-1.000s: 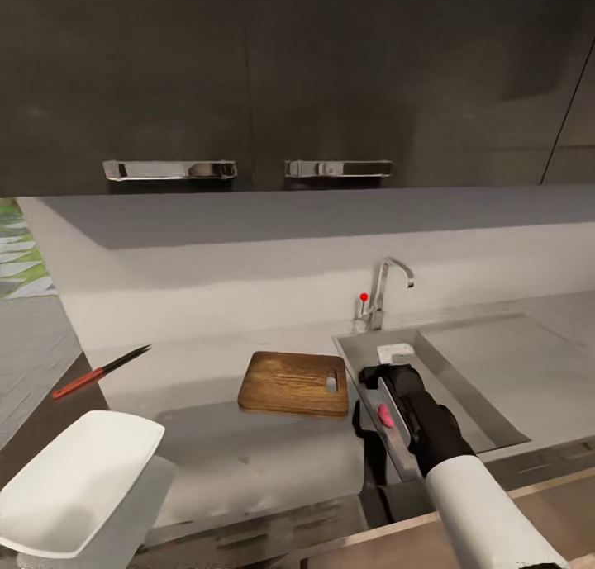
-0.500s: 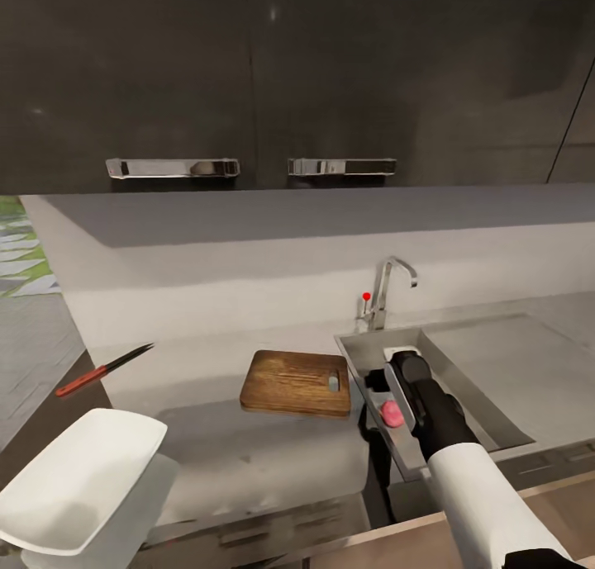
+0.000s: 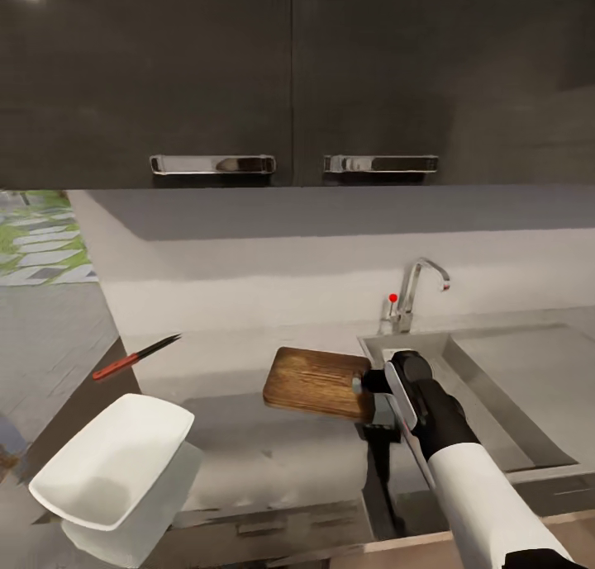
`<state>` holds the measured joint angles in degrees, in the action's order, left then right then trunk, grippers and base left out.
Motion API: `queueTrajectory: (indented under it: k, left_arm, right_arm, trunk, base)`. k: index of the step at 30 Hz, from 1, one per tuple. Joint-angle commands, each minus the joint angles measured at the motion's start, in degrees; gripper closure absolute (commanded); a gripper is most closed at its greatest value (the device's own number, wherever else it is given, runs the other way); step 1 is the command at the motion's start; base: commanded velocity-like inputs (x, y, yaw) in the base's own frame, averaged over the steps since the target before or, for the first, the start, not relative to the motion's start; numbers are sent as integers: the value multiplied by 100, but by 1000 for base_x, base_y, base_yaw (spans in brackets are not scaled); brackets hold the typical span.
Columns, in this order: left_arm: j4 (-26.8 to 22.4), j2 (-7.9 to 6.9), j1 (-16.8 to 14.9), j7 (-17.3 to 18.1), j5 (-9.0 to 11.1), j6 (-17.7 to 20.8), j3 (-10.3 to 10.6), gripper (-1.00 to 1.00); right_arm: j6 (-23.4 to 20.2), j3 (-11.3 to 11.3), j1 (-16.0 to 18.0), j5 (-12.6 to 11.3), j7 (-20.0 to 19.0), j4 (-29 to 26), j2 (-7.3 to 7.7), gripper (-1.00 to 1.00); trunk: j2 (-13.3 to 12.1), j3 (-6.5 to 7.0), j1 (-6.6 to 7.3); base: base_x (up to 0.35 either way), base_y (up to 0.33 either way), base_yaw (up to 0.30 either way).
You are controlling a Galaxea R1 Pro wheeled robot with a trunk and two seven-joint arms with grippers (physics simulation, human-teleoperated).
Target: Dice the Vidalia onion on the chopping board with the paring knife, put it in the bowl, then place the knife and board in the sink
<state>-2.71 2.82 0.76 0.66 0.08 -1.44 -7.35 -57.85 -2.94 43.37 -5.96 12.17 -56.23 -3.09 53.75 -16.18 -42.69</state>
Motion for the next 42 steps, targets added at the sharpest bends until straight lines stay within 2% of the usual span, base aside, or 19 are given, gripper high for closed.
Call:
queueTrajectory:
  k: [1, 6, 8, 10, 11, 13, 16, 19, 21, 22, 25, 42]
  left_arm:
    - [-10, 4, 3, 6, 1, -5, -39, -100]
    - [-10, 6, 3, 7, 1, -5, -39, -100]
    - [-10, 7, 3, 8, 1, -5, -39, -100]
    - [-10, 8, 3, 6, 1, -5, -39, -100]
    - [-10, 8, 3, 5, 1, -5, -39, -100]
    - [-10, 8, 3, 6, 1, -5, -39, -100]
    - [-10, 8, 3, 6, 1, -5, -39, -100]
    - [-10, 8, 3, 5, 1, -5, -39, -100]
    - [-10, 8, 3, 7, 1, -5, -39, -100]
    - [-10, 8, 3, 5, 1, -5, -39, -100]
    - [-10, 8, 3, 5, 1, -5, -39, -100]
    - [-10, 24, 3, 4, 1, -5, -39, -100]
  right_arm:
    - [-15, -8, 4, -62, 57, -4, 1, -100]
    - [-10, 75, 4, -62, 57, -3, 1, -100]
    - [-8, 183, 5, -59, 57, -2, 1, -100]
    - [-6, 342, 5, -57, 57, -2, 1, -100]
    - [-2, 551, 5, -56, 57, -2, 3, -100]
    - [0, 739, 5, -55, 62, -2, 6, -100]
    - [1, 890, 21, -49, 73, 6, 14, -100]
    - [3, 949, 141, -41, 178, 172, 39, -100]
    - [9, 962, 276, -39, 302, 434, 63, -100]
    - [20, 974, 422, -40, 465, 759, 99, -100]
    - [39, 1035, 561, -56, 644, 1054, 150, -100]
    - [37, 1111, 611, -410, 716, 1150, 103, -100]
  trunk:
    - [5, -7, -1]
    - [5, -9, -1]
    - [5, -9, -1]
    - [5, -9, -1]
    - [5, -9, -1]
    - [5, -9, -1]
    - [5, -9, -1]
    - [5, -9, -1]
    - [5, -9, -1]
    - [5, -9, -1]
    - [5, -9, -1]
    - [5, -9, -1]
  base:
    - [0, 0, 231]
    - [0, 0, 155]
    - [0, 0, 52]
    - [0, 0, 27]
    - [0, 0, 12]
    - [0, 0, 8]
    - [0, 0, 3]
    - [0, 0, 1]
    - [0, 0, 0]
    - [0, 0, 0]
    - [0, 0, 0]
    - [0, 0, 0]
